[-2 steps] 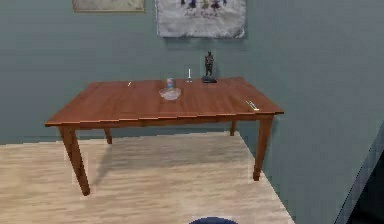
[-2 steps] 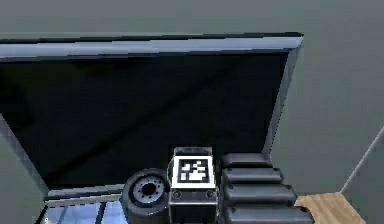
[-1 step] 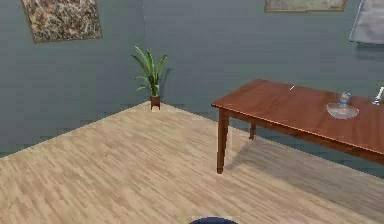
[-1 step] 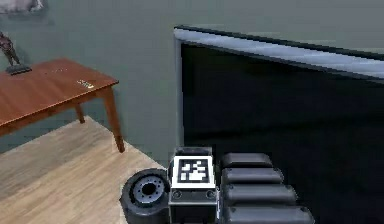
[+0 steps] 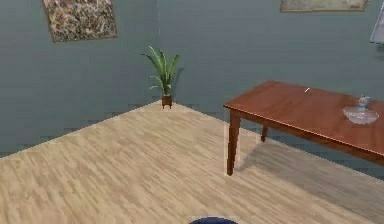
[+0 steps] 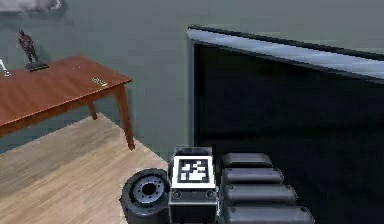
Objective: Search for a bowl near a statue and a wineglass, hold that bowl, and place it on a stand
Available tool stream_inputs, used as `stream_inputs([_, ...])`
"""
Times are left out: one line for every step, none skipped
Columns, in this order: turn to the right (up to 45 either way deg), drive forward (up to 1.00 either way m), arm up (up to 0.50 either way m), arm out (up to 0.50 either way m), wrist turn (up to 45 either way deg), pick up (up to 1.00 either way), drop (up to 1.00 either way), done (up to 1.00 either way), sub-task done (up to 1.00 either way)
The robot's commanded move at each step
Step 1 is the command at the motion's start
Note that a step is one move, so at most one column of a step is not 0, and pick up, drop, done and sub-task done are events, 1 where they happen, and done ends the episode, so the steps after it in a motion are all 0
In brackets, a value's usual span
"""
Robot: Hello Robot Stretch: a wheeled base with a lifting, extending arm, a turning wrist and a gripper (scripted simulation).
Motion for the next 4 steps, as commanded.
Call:
stream_inputs([45.0,0.0,0.0,0.0,0.0,0.0,0.0,0.0,0.0])
stream_inputs([27.0,0.0,0.0,0.0,0.0,0.0,0.0,0.0,0.0])
stream_inputs([0.0,0.0,0.0,0.42,0.0,0.0,0.0,0.0,0.0])
stream_inputs([0.0,0.0,0.0,0.0,39.0,0.0,0.0,0.0,0.0])
